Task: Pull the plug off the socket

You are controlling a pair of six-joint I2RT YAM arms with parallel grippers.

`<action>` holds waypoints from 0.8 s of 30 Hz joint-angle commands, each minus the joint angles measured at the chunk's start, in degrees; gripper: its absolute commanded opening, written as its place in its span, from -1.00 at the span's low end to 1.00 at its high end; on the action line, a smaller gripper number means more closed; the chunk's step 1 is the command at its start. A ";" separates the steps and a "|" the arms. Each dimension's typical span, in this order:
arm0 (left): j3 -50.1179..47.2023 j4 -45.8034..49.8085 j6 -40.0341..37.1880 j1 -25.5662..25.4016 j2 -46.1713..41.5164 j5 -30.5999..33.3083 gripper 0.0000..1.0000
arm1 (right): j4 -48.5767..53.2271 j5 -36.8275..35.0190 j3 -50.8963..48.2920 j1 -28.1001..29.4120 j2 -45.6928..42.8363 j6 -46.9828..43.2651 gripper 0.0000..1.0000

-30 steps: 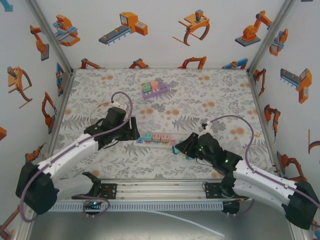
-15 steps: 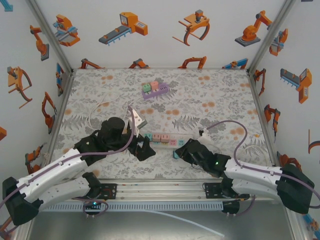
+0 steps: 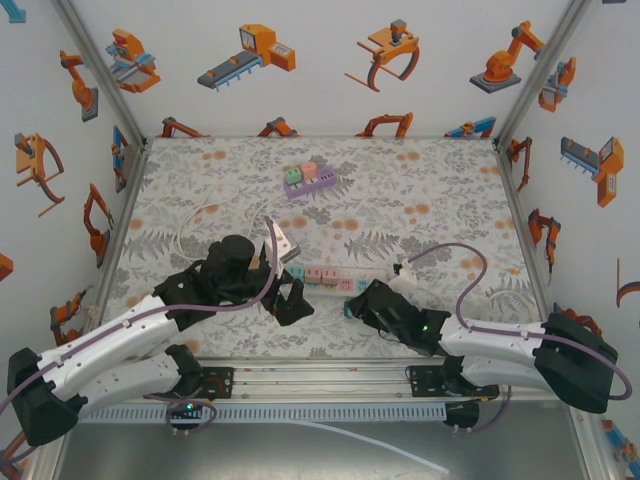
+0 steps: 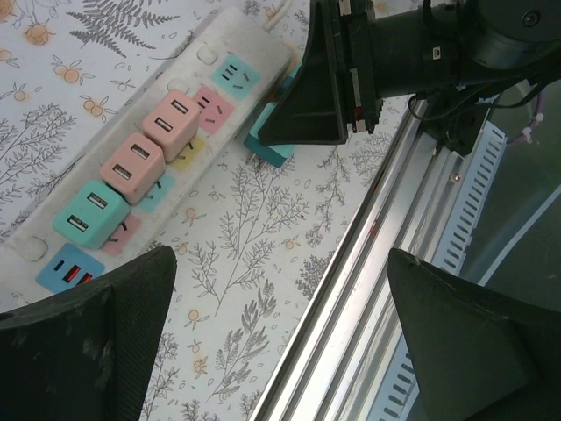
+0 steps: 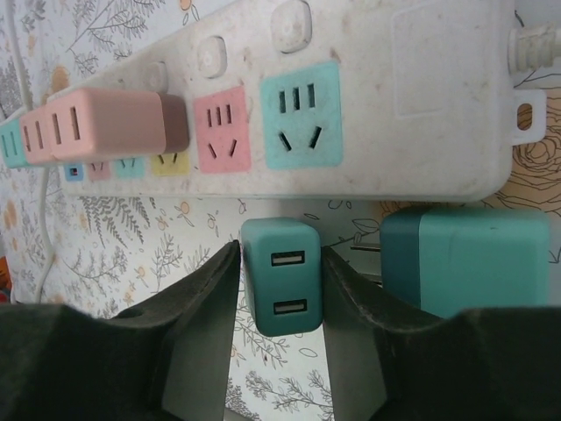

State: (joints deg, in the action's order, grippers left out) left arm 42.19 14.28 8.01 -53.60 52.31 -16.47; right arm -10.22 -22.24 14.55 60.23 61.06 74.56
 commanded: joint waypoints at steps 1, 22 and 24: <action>-0.71 -1.84 -1.27 -0.27 -0.46 0.24 0.99 | 1.80 -3.31 -0.46 0.51 -0.78 0.75 -0.13; -0.83 -1.73 0.32 -0.27 -0.72 8.07 0.95 | 18.84 -10.74 5.09 0.55 -16.73 -10.21 0.01; -0.15 -0.22 0.54 -0.27 -0.57 11.25 0.95 | 19.01 -12.73 6.36 0.57 -17.58 -14.88 0.02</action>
State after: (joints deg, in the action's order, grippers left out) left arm 41.54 13.34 8.10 -53.60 52.31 -10.11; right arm 6.26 -28.95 17.50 60.27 44.88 67.09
